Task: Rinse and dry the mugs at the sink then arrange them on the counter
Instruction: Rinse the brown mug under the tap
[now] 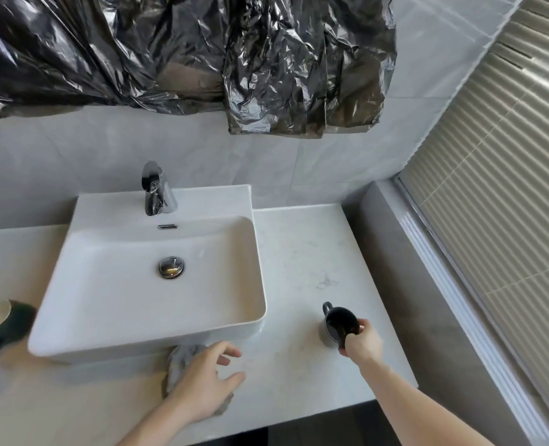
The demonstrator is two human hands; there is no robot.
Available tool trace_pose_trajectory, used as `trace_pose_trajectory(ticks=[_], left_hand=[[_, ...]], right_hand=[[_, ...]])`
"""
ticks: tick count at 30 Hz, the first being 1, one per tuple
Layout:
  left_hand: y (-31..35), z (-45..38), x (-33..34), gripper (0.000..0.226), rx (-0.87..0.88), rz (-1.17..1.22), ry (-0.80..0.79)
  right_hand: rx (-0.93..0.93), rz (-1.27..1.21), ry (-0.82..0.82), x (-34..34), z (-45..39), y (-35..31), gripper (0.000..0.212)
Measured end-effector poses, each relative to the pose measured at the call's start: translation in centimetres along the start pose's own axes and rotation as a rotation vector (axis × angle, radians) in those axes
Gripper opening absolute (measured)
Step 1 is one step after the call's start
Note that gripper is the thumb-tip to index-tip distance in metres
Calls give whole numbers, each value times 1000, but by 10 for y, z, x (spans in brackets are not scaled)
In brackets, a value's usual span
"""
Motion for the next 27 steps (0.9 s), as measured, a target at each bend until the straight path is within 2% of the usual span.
trace_pose_trajectory(ticks=[3, 5, 7, 9, 11, 14, 17, 20, 27], left_hand=[[-14, 8, -10, 27, -53, 71, 38], [-21, 14, -17, 27, -62, 89, 56], [-28, 23, -29, 26, -72, 104, 82], [-36, 35, -45, 23, -105, 123, 109], [-47, 46, -62, 22, -127, 122, 147], [-70, 66, -95, 24, -168, 140, 222], [-110, 84, -134, 23, -252, 170, 322], [-159, 98, -177, 24, -359, 221, 449], [-280, 114, -276, 26, -513, 228, 614]], right_hand=[[14, -17, 9, 1, 11, -1, 62], [-106, 46, 91, -2, 24, 1, 65], [-306, 7, 129, 1, 53, -4, 58], [-480, -38, 9, 16, 87, -15, 44], [-618, 33, -190, 45, 124, -29, 38], [-752, 160, -472, 100, 177, -47, 33], [-832, 279, -661, 151, 223, -58, 33], [-873, 321, -731, 192, 265, -67, 34], [-983, 321, -718, 279, 352, -102, 37]])
Point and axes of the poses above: each hand's wrist, its own z-axis away from the middle knuckle, its own x-axis out of the palm, y = z × x, the point moved 2 cm from there along -z, towards the middle knuckle, and after that the axes turned 10 degrees about y, right-handed, at the moved point
